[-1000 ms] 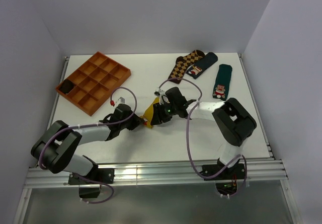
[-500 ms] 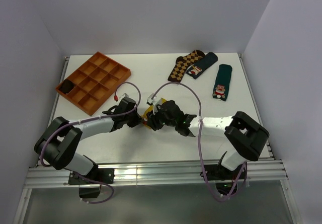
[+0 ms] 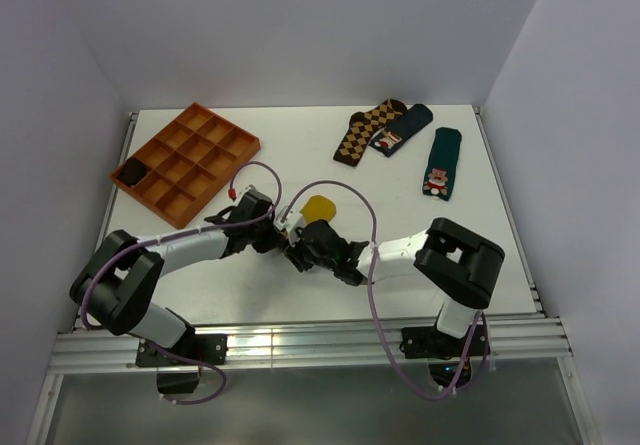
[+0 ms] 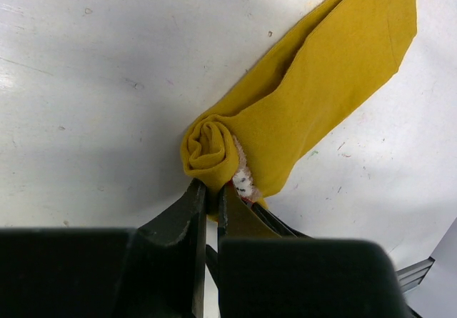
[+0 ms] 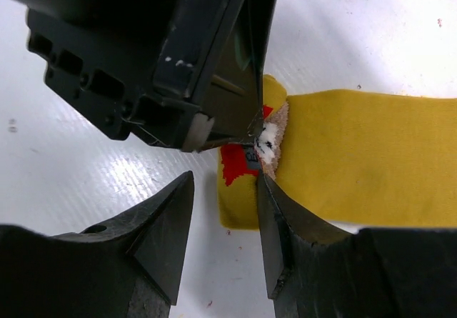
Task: Roll the socks
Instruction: Roll the sock at the center of the board.
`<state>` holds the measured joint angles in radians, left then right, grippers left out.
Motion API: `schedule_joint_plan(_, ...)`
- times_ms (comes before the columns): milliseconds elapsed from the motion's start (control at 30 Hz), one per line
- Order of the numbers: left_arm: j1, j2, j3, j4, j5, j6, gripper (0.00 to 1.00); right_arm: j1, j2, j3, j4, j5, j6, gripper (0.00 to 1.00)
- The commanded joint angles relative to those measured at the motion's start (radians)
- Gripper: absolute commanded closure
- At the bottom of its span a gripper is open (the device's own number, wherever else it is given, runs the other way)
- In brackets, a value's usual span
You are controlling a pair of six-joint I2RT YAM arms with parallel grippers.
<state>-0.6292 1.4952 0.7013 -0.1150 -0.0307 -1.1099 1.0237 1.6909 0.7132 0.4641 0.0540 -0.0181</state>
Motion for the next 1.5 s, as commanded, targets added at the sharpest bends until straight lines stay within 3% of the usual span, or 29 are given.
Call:
schedule_joint_plan(0, -0.006, 0.011, 0.03, -0.041, 0.014, 0.033, 0.97, 0.026, 0.033, 0.022, 0.041, 0.086, -0.039, 0.52)
schedule_joint_plan(333, -0.006, 0.016, 0.038, -0.023, 0.06, 0.027, 0.94, 0.07, 0.148, 0.035, 0.03, 0.193, -0.039, 0.55)
schedule_joint_plan(467, -0.001, -0.006, 0.035, -0.018, 0.072, 0.024, 0.93, 0.072, 0.185, 0.04, 0.018, 0.214, -0.026, 0.63)
schedule_joint_plan(667, 0.025, -0.049, 0.001, 0.006, 0.103, 0.018, 0.82, 0.065, 0.205, 0.06, -0.027, 0.193, -0.014, 0.97)
schedule_joint_plan(700, 0.032, -0.058, -0.005, 0.009, 0.101, 0.016, 0.75, 0.064, 0.199, 0.061, -0.039, 0.178, -0.011, 1.0)
schedule_joint_plan(767, 0.04, -0.088, -0.026, 0.018, 0.097, 0.016, 0.65, 0.05, 0.182, 0.069, -0.064, 0.123, -0.003, 1.0)
schedule_joint_plan(800, 0.049, -0.099, -0.032, 0.017, 0.089, 0.015, 0.52, 0.043, 0.176, 0.072, -0.085, 0.101, 0.0, 1.0)
schedule_joint_plan(900, 0.071, -0.145, -0.072, 0.026, 0.075, 0.012, 0.36, 0.003, 0.158, 0.094, -0.137, -0.021, 0.017, 1.0)
schedule_joint_plan(1000, 0.1, -0.196, -0.112, 0.051, 0.071, 0.005, 0.29, -0.043, 0.155, 0.13, -0.206, -0.126, 0.053, 1.0)
schedule_joint_plan(1300, 0.184, -0.354, -0.25, 0.106, 0.035, -0.028, 0.26, -0.172, 0.22, 0.29, -0.413, -0.437, 0.115, 1.0)
schedule_joint_plan(1467, 0.187, -0.417, -0.313, 0.202, 0.035, -0.008, 0.26, -0.235, 0.286, 0.364, -0.446, -0.64, 0.213, 1.0)
